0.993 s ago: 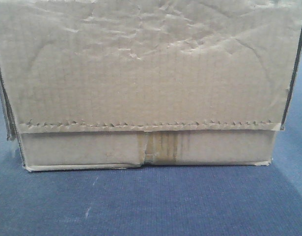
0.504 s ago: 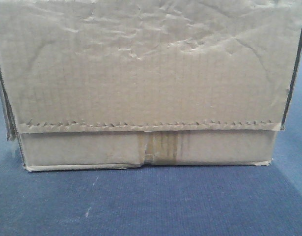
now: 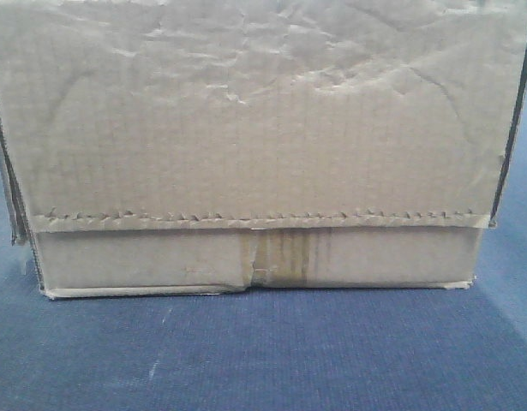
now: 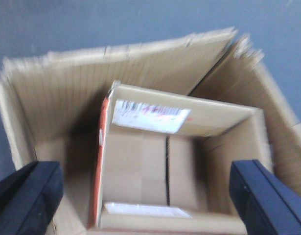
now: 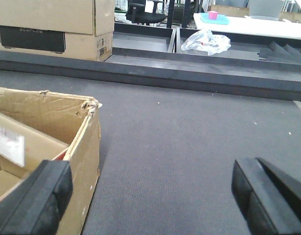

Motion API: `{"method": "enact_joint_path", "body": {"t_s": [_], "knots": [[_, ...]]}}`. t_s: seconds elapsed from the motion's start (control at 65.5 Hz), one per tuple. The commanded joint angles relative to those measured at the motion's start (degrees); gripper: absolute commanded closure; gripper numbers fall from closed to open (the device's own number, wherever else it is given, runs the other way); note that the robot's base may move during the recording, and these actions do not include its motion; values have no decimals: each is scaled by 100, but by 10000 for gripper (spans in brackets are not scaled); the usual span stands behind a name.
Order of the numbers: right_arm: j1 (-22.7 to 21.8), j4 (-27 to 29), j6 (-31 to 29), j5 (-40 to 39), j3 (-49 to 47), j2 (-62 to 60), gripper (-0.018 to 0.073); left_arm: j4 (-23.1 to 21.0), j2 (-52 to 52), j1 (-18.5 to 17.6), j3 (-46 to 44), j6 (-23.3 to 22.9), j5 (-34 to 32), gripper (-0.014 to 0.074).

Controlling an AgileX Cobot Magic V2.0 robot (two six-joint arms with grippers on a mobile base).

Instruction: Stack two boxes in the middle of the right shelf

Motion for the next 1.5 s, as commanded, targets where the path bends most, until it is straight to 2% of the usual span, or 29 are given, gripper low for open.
{"method": "enact_joint_path", "body": {"t_s": [0.0,0.092,0.26,0.321,0.534,0.702,0.855,0.977,1.115,1.267,1.481], "knots": [[6,-8,-8,52,-212,24,5,173,-203,-32,-345,1,330,6],[16,-8,-8,333,-490,73,5,618,-325,-32,-543,1,691,6],[309,-8,-8,1040,-1256,496,5,1565,-457,-32,-543,11,691,6],[471,-8,-8,1452,-1655,773,5,1761,-488,9,-479,11,691,6],[719,-8,-8,2940,-3061,2024,5,1598,-542,257,101,23,691,6],[757,99,-8,3799,-3577,2807,5,1533,-604,269,937,23,691,6],[757,338,-8,4021,-3580,3338,8,1218,-604,269,1644,23,691,6],[757,612,-133,4177,-3580,3675,10,1178,-604,269,2084,23,648,6],[757,636,-155,4292,-3530,3998,10,1142,-604,269,2492,-47,420,6],[773,704,-184,4315,-3530,4307,10,999,-604,269,2738,-102,73,6],[930,714,-246,4275,-3530,4697,10,879,-414,323,2805,-133,72,6]]}}
